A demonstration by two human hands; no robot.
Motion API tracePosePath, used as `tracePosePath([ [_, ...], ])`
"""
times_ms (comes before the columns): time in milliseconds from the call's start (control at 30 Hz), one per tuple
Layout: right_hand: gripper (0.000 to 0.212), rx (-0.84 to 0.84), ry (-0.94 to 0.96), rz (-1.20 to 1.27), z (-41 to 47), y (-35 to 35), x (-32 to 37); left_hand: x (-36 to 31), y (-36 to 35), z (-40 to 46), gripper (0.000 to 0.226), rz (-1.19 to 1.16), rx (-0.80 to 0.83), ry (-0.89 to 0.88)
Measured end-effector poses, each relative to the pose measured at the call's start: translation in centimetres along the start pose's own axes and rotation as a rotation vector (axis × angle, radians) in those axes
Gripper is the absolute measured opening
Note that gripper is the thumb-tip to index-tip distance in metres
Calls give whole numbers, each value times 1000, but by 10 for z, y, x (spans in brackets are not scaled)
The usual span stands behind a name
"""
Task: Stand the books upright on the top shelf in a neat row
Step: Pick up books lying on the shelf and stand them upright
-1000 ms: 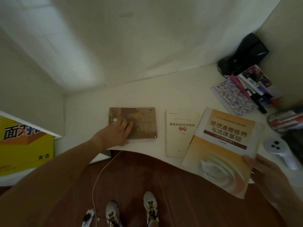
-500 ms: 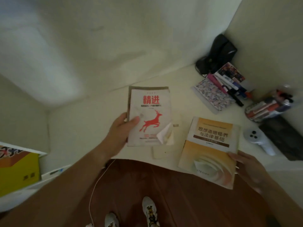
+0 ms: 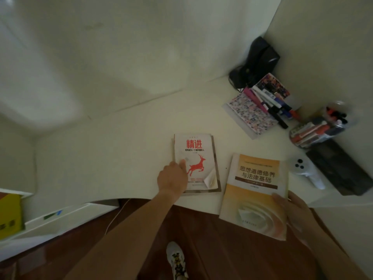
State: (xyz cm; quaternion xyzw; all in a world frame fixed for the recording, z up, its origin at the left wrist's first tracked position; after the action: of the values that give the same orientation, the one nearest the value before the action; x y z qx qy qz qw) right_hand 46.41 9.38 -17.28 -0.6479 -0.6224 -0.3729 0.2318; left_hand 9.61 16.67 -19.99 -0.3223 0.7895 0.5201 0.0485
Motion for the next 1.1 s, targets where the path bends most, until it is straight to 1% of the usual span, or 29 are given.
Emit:
tracePosePath([
  [33, 30, 3, 24, -2, -3, -1, 9, 0, 4, -1, 55, 111, -10, -2],
  [67, 31, 7, 47, 0, -8, -1, 20, 0, 9, -1, 54, 152, -23, 0],
  [133, 35, 48, 92, 4, -17, -5, 45, 4, 25, -3, 59, 132, -110, 12],
  [167, 36, 78, 113, 18, -20, -8, 57, 5, 28, -3, 63, 76, -134, -13],
  [200, 37, 111, 126, 46, -23, -14, 67, 1, 33, -6, 66, -34, -119, -55],
  [233, 37, 154, 136, 80, -24, -25, 78, -3, 33, -8, 67, -215, -47, -96],
  [267, 37, 203, 141, 111, -25, -41, 90, -10, 36, -15, 64, -420, 58, -123],
  [300, 38, 259, 149, 132, -25, -60, 101, -17, 42, -24, 55, -601, 147, -131],
  [333, 39, 322, 169, 138, -23, -85, 113, -19, 52, -31, 44, -725, 185, -130],
  [367, 40, 384, 187, 135, -21, -112, 123, -15, 67, -36, 40, -849, 171, -135],
  [400, 41, 435, 196, 130, -18, -141, 132, -8, 80, -39, 44, -1017, 172, -124],
  [433, 42, 472, 195, 127, -13, -171, 139, 3, 93, -39, 54, -1217, 200, -93],
  [467, 41, 508, 196, 120, -8, -201, 146, 13, 106, -39, 61, -1357, 233, -73],
  [500, 41, 547, 203, 100, -4, -232, 151, 28, 120, -36, 58, -1413, 222, -78],
  [567, 39, 620, 246, 42, -3, -289, 160, 68, 154, -27, 24, -1215, 34, -98],
  [600, 39, 646, 289, 0, -5, -314, 165, 88, 168, -24, 26, -1098, -49, -117],
  [667, 36, 674, 408, -109, -16, -355, 174, 124, 181, -17, 48, -967, -137, -185],
  [700, 35, 672, 477, -170, -21, -370, 177, 138, 186, -16, 52, -901, -182, -212],
  [767, 34, 656, 584, -279, -29, -391, 175, 161, 193, -17, 51, -789, -287, -222],
  [800, 34, 660, 604, -318, -31, -402, 169, 174, 193, -18, 50, -771, -321, -201],
  [900, 35, 664, 605, -392, -36, -422, 146, 200, 188, -25, 46, -703, -385, -123],
  [1000, 36, 660, 537, -385, -36, -430, 124, 214, 175, -27, 44, -698, -401, -80],
  [1067, 37, 639, 523, -386, -33, -434, 117, 219, 169, -31, 51, -712, -384, -66],
  [1100, 37, 639, 508, -385, -31, -436, 114, 220, 166, -32, 60, -694, -369, -44],
])
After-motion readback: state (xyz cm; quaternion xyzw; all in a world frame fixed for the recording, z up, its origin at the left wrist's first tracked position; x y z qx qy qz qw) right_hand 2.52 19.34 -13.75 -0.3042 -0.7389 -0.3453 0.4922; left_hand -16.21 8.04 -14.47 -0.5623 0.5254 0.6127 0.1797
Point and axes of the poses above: each hand's wrist, its own z-axis towards the middle knuckle, its own y-axis out of the back of the hand, x = y × z, the point moved 9 cm from there along z, towards the middle knuckle
